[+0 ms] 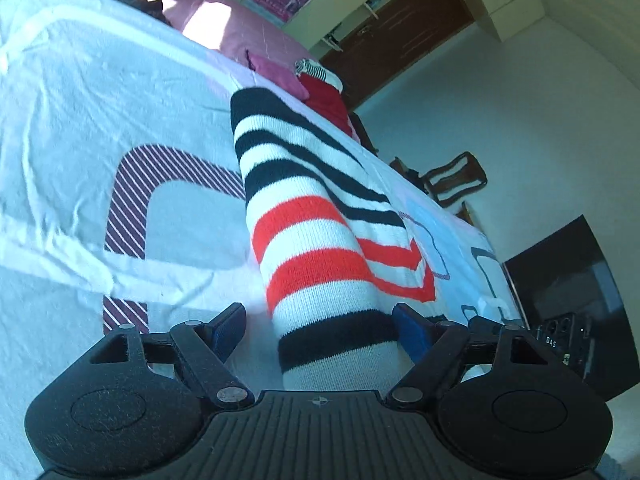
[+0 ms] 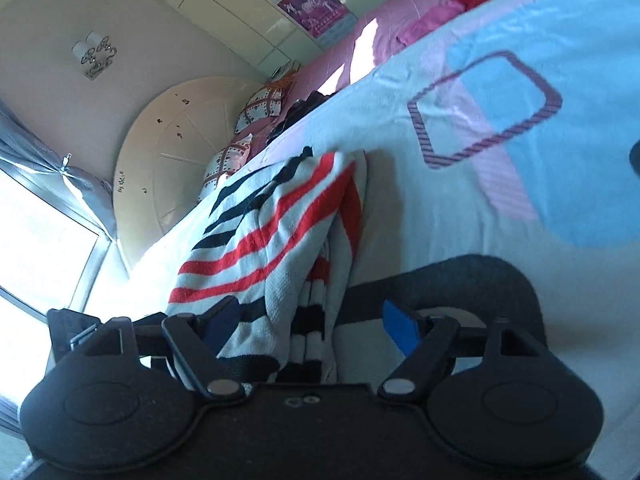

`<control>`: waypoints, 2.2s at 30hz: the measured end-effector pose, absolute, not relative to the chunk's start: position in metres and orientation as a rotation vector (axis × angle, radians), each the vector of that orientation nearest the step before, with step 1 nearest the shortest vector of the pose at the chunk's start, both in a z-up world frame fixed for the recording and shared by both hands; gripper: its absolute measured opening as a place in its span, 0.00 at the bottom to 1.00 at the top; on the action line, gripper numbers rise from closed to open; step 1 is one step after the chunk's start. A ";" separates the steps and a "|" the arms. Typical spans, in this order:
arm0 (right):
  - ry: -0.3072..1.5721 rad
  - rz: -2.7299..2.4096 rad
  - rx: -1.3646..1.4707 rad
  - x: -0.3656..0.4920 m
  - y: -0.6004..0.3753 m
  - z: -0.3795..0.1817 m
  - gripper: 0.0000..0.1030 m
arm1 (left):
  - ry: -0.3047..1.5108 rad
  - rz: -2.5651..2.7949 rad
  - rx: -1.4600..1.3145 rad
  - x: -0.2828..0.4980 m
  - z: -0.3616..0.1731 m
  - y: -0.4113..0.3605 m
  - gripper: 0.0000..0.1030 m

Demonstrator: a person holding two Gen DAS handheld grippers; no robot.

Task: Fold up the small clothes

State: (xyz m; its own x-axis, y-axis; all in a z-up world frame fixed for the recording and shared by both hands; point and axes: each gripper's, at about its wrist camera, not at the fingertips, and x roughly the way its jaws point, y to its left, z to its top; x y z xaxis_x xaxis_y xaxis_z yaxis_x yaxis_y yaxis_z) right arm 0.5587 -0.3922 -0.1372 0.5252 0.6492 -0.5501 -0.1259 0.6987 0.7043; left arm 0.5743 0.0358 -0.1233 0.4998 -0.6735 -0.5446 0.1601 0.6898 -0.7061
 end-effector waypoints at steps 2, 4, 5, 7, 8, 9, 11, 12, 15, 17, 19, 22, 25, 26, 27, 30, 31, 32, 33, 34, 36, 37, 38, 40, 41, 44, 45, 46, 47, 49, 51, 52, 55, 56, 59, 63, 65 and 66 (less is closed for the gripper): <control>0.935 0.542 0.708 0.566 -0.391 -0.150 0.75 | 0.930 -0.570 -0.702 0.577 -0.134 0.034 0.77; 0.919 0.574 0.701 0.571 -0.388 -0.152 0.75 | 0.931 -0.586 -0.738 0.582 -0.139 0.033 0.77; 0.919 0.587 0.696 0.575 -0.385 -0.153 0.75 | 0.931 -0.593 -0.748 0.584 -0.141 0.033 0.77; 0.927 0.612 0.693 0.582 -0.380 -0.154 0.74 | 0.934 -0.599 -0.741 0.588 -0.141 0.029 0.77; 0.931 0.626 0.686 0.586 -0.376 -0.154 0.74 | 0.935 -0.599 -0.725 0.590 -0.140 0.025 0.77; 0.937 0.637 0.676 0.588 -0.373 -0.152 0.72 | 0.934 -0.595 -0.703 0.591 -0.138 0.021 0.77; 0.943 0.650 0.654 0.596 -0.365 -0.151 0.68 | 0.929 -0.582 -0.651 0.592 -0.133 0.011 0.77; 0.946 0.654 0.639 0.600 -0.364 -0.150 0.62 | 0.925 -0.571 -0.628 0.592 -0.131 0.006 0.77; 0.952 0.658 0.624 0.608 -0.361 -0.153 0.46 | 0.903 -0.538 -0.551 0.593 -0.123 -0.006 0.73; 0.946 0.669 0.612 0.609 -0.360 -0.154 0.45 | 0.891 -0.519 -0.516 0.593 -0.121 -0.012 0.70; 0.931 0.674 0.583 0.605 -0.359 -0.153 0.46 | 0.875 -0.502 -0.513 0.591 -0.121 -0.014 0.65; 0.911 0.664 0.537 0.602 -0.354 -0.150 0.40 | 0.845 -0.475 -0.508 0.588 -0.121 -0.013 0.57; 0.871 0.663 0.490 0.593 -0.350 -0.139 0.35 | 0.813 -0.464 -0.512 0.581 -0.115 -0.014 0.48; 0.858 0.664 0.483 0.590 -0.349 -0.134 0.35 | 0.797 -0.470 -0.511 0.578 -0.111 -0.012 0.47; 0.847 0.667 0.472 0.586 -0.347 -0.129 0.34 | 0.784 -0.478 -0.514 0.575 -0.107 -0.011 0.46; 0.814 0.688 0.438 0.574 -0.338 -0.108 0.34 | 0.749 -0.504 -0.522 0.563 -0.092 -0.001 0.45; 0.807 0.690 0.425 0.571 -0.333 -0.102 0.34 | 0.738 -0.509 -0.525 0.559 -0.087 0.004 0.45; 0.801 0.695 0.415 0.567 -0.327 -0.094 0.34 | 0.728 -0.513 -0.529 0.554 -0.082 0.011 0.45; 0.796 0.702 0.407 0.563 -0.319 -0.088 0.34 | 0.715 -0.515 -0.533 0.549 -0.076 0.019 0.45; 0.790 0.707 0.396 0.560 -0.311 -0.081 0.34 | 0.705 -0.517 -0.535 0.544 -0.072 0.028 0.45; 0.780 0.722 0.379 0.553 -0.290 -0.070 0.34 | 0.691 -0.514 -0.534 0.533 -0.061 0.050 0.45; 0.777 0.728 0.372 0.550 -0.279 -0.066 0.34 | 0.684 -0.510 -0.533 0.527 -0.056 0.062 0.45; 0.773 0.737 0.365 0.547 -0.265 -0.062 0.34 | 0.678 -0.504 -0.529 0.521 -0.051 0.076 0.45; 0.772 0.756 0.358 0.544 -0.236 -0.056 0.34 | 0.668 -0.487 -0.520 0.509 -0.042 0.103 0.45; 0.772 0.765 0.357 0.542 -0.221 -0.054 0.34 | 0.663 -0.477 -0.518 0.502 -0.039 0.119 0.45; 0.773 0.789 0.355 0.539 -0.176 -0.050 0.34 | 0.656 -0.451 -0.515 0.487 -0.032 0.165 0.45; 0.776 0.797 0.356 0.539 -0.161 -0.050 0.34 | 0.655 -0.441 -0.516 0.483 -0.031 0.181 0.45; 0.780 0.807 0.357 0.539 -0.145 -0.050 0.34 | 0.654 -0.432 -0.517 0.479 -0.031 0.195 0.45; 0.785 0.815 0.358 0.540 -0.131 -0.052 0.34 | 0.654 -0.421 -0.521 0.475 -0.033 0.209 0.45; 0.797 0.831 0.362 0.541 -0.105 -0.056 0.34 | 0.656 -0.400 -0.530 0.468 -0.038 0.235 0.45; 0.809 0.846 0.358 0.542 -0.080 -0.061 0.34 | 0.663 -0.382 -0.545 0.463 -0.047 0.258 0.45; 0.814 0.852 0.356 0.543 -0.070 -0.065 0.34 | 0.669 -0.373 -0.551 0.461 -0.051 0.270 0.45; 0.835 0.861 0.359 0.544 -0.038 -0.077 0.34 | 0.684 -0.351 -0.564 0.460 -0.066 0.294 0.45; 0.843 0.860 0.362 0.545 -0.030 -0.082 0.34 | 0.691 -0.345 -0.569 0.461 -0.072 0.300 0.45; 0.871 0.848 0.379 0.546 -0.015 -0.099 0.34 | 0.720 -0.336 -0.584 0.469 -0.088 0.313 0.45; 0.943 0.803 0.377 0.549 -0.005 -0.127 0.34 | 0.801 -0.313 -0.583 0.480 -0.118 0.318 0.48; 0.983 0.759 0.380 0.549 -0.008 -0.144 0.36 | 0.802 -0.298 -0.590 0.477 -0.130 0.317 0.58; 0.986 0.744 0.409 0.548 -0.014 -0.149 0.37 | 0.798 -0.295 -0.602 0.474 -0.132 0.316 0.62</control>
State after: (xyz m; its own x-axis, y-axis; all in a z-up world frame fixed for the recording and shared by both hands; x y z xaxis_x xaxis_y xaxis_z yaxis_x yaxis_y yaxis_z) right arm 0.5484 -0.0140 -0.1488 0.3390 0.7258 -0.5986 -0.3759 0.6878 0.6210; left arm 0.4737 0.3159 -0.1316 0.6698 -0.4636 -0.5801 0.0252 0.7949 -0.6062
